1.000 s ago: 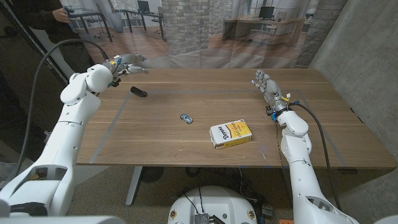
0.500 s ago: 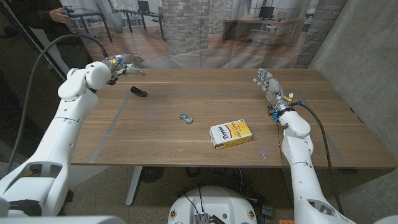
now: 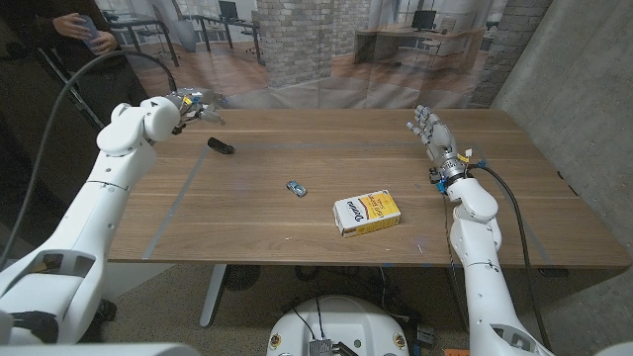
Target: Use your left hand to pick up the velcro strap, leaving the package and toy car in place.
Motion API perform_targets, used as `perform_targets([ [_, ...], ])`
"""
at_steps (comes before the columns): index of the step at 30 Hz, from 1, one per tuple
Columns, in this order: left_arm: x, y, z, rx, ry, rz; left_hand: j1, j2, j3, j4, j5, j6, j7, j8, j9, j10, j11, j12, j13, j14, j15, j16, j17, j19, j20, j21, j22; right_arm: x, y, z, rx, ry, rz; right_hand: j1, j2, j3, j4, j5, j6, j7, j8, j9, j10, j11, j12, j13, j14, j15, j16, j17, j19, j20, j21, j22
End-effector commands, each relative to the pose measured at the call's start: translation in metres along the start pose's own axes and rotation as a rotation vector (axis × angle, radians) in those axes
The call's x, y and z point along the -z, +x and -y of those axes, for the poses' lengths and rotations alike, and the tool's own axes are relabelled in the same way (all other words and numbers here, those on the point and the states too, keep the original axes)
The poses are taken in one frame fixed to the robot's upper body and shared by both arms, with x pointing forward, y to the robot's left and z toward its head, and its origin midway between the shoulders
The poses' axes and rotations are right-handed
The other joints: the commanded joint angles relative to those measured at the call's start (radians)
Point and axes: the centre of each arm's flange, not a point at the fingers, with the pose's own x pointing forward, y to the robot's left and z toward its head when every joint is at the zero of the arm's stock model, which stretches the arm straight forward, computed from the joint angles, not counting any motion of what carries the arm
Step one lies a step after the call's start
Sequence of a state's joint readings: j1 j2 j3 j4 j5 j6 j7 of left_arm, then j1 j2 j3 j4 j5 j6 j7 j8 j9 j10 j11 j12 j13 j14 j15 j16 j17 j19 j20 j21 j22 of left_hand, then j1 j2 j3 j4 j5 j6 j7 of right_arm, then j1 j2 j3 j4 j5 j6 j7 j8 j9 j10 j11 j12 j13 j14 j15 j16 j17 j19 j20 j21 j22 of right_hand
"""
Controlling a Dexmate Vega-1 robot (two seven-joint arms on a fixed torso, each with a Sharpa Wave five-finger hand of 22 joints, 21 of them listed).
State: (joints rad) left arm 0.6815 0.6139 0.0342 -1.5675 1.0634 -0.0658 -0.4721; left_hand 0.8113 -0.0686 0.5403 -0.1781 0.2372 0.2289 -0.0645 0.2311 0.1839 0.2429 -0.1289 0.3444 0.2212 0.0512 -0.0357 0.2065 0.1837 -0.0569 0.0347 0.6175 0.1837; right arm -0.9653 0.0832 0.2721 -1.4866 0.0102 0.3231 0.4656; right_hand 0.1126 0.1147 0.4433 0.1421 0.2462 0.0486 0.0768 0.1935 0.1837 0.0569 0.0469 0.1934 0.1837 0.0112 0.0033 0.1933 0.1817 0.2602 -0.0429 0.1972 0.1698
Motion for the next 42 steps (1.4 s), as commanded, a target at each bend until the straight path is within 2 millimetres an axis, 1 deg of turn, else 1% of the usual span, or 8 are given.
perform_targets([
  [1, 0.002, 0.012, 0.008, 0.032, 0.087, -0.019, 0.02, -0.001, -0.005, 0.002, 0.005, 0.011, 0.002, -0.001, 0.004, 0.008, -0.001, 0.012, 0.006, 0.012, -0.009, -0.001, 0.003, 0.007, -0.001, 0.006, 0.006, -0.006, -0.004, 0.002, 0.016, 0.012, 0.023, -0.007, 0.034, 0.01, 0.0, -0.003, 0.006, 0.006, 0.008, 0.001, 0.013, 0.002, 0.007, 0.003, 0.01, 0.003, 0.004, 0.002, 0.008, -0.009, 0.008, 0.004],
  [9, 0.002, 0.021, 0.012, 0.071, 0.147, -0.027, 0.049, -0.007, -0.018, 0.004, 0.007, 0.019, -0.007, -0.004, 0.005, 0.008, -0.006, 0.013, 0.008, 0.013, -0.014, -0.003, 0.003, 0.014, -0.007, 0.005, 0.006, -0.008, -0.003, 0.001, 0.023, 0.006, 0.029, -0.009, 0.031, 0.009, 0.0, -0.004, 0.01, 0.006, 0.008, 0.001, 0.016, 0.003, 0.007, 0.003, 0.011, 0.004, 0.004, 0.002, 0.008, -0.007, 0.007, 0.004],
  [12, 0.003, 0.024, 0.013, 0.084, 0.155, -0.027, 0.059, -0.009, -0.024, 0.005, 0.008, 0.012, -0.003, -0.008, 0.005, -0.001, 0.002, 0.009, 0.009, 0.009, -0.006, -0.005, 0.003, 0.015, -0.007, 0.004, 0.006, -0.008, -0.002, 0.001, 0.025, 0.005, 0.029, -0.01, 0.031, 0.009, 0.0, -0.004, 0.012, 0.006, 0.008, 0.001, 0.017, 0.003, 0.006, 0.003, 0.011, 0.004, 0.003, 0.003, 0.009, -0.007, 0.007, 0.004],
  [21, 0.002, 0.033, 0.015, 0.102, 0.181, -0.02, 0.082, -0.017, -0.042, 0.01, 0.01, 0.019, -0.012, -0.009, 0.006, 0.0, 0.002, 0.007, 0.012, 0.013, -0.012, -0.002, 0.002, 0.025, -0.013, 0.004, 0.006, -0.007, -0.001, 0.001, 0.03, 0.004, 0.026, -0.013, 0.029, 0.008, 0.001, -0.005, 0.014, 0.007, 0.008, 0.001, 0.019, 0.004, 0.006, 0.003, 0.012, 0.004, 0.003, 0.003, 0.009, -0.006, 0.006, 0.004],
  [33, 0.004, 0.042, 0.023, 0.131, 0.226, -0.027, 0.125, -0.015, -0.067, 0.015, 0.017, 0.06, -0.037, 0.0, 0.008, 0.027, -0.011, 0.01, 0.017, 0.026, -0.026, 0.004, 0.002, 0.059, -0.022, 0.013, 0.01, -0.008, -0.002, 0.0, 0.041, -0.002, 0.03, -0.016, 0.028, 0.008, 0.002, -0.005, 0.015, 0.006, 0.006, 0.001, 0.019, 0.004, 0.004, 0.003, 0.014, 0.005, 0.002, 0.003, 0.009, -0.006, 0.005, 0.004],
  [35, 0.004, 0.043, 0.025, 0.132, 0.234, -0.027, 0.133, -0.013, -0.073, 0.017, 0.018, 0.069, -0.044, 0.002, 0.009, 0.03, -0.012, 0.011, 0.018, 0.033, -0.03, 0.006, 0.002, 0.084, -0.007, 0.024, 0.013, -0.008, -0.003, -0.001, 0.042, -0.002, 0.03, -0.016, 0.027, 0.008, 0.002, -0.005, 0.014, 0.007, 0.005, 0.001, 0.019, 0.004, 0.004, 0.003, 0.013, 0.005, 0.001, 0.003, 0.009, -0.005, 0.005, 0.004],
  [38, 0.005, 0.045, 0.028, 0.139, 0.241, -0.031, 0.143, -0.01, -0.081, 0.019, 0.019, 0.083, -0.047, 0.004, 0.01, 0.044, -0.02, 0.016, 0.02, 0.037, -0.037, 0.005, 0.002, 0.097, -0.013, 0.033, 0.017, -0.009, -0.004, -0.001, 0.043, -0.003, 0.028, -0.017, 0.027, 0.008, 0.002, -0.006, 0.015, 0.007, 0.005, 0.001, 0.019, 0.003, 0.004, 0.003, 0.014, 0.005, 0.001, 0.003, 0.009, -0.005, 0.005, 0.004],
  [42, 0.006, 0.047, 0.031, 0.14, 0.269, -0.034, 0.152, -0.006, -0.088, 0.021, 0.02, 0.096, -0.048, 0.006, 0.01, 0.055, -0.019, 0.022, 0.022, 0.044, -0.041, 0.006, 0.002, 0.105, -0.021, 0.04, 0.021, -0.009, -0.005, -0.002, 0.047, -0.005, 0.03, -0.017, 0.027, 0.009, 0.002, -0.006, 0.014, 0.008, 0.005, 0.001, 0.02, 0.004, 0.004, 0.003, 0.014, 0.006, 0.001, 0.003, 0.009, -0.005, 0.005, 0.004],
])
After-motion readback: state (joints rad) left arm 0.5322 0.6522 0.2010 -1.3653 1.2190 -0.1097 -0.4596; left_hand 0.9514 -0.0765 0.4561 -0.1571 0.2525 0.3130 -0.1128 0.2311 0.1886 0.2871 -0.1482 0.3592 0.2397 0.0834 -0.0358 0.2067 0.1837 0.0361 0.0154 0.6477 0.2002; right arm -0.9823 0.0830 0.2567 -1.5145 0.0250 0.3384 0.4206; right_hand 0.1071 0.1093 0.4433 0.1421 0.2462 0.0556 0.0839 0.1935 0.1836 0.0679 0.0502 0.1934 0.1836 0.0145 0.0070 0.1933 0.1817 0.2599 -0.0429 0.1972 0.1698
